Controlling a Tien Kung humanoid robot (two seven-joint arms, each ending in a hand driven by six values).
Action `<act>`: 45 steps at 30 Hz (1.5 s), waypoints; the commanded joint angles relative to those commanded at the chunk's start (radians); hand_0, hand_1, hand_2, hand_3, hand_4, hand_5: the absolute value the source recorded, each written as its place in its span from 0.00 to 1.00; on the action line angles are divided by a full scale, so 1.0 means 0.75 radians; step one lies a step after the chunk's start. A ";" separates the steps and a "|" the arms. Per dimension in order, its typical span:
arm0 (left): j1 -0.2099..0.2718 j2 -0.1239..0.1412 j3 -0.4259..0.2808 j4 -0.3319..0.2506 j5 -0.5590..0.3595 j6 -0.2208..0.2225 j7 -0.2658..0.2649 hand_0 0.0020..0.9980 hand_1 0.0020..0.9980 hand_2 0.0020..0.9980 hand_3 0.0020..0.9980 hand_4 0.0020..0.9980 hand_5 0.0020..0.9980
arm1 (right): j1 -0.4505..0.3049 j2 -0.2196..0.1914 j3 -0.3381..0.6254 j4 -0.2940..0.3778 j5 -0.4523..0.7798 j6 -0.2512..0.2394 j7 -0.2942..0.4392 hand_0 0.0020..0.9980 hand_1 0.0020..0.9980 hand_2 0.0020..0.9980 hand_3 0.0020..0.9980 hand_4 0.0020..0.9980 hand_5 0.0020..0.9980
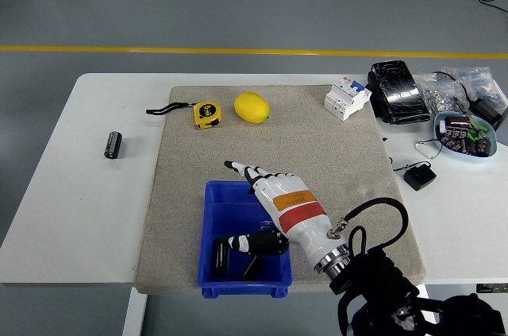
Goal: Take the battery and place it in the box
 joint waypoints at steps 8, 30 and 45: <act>0.005 0.001 -0.008 -0.001 0.015 -0.004 0.002 0.68 0.64 0.69 0.62 0.62 0.67 | 0.009 -0.003 0.046 0.019 -0.008 -0.042 -0.003 0.41 0.61 0.91 0.95 1.00 0.31; -0.004 -0.007 -0.003 0.001 0.007 0.004 0.001 0.68 0.64 0.69 0.61 0.62 0.66 | -0.101 -0.087 0.606 -0.220 0.497 -0.139 0.411 0.79 0.79 0.89 0.93 1.00 0.75; -0.014 -0.018 -0.041 0.001 0.070 -0.003 -0.005 0.68 0.64 0.69 0.61 0.62 0.66 | -0.258 -0.035 1.057 -0.400 1.337 0.311 1.174 0.99 0.90 0.90 0.95 1.00 1.00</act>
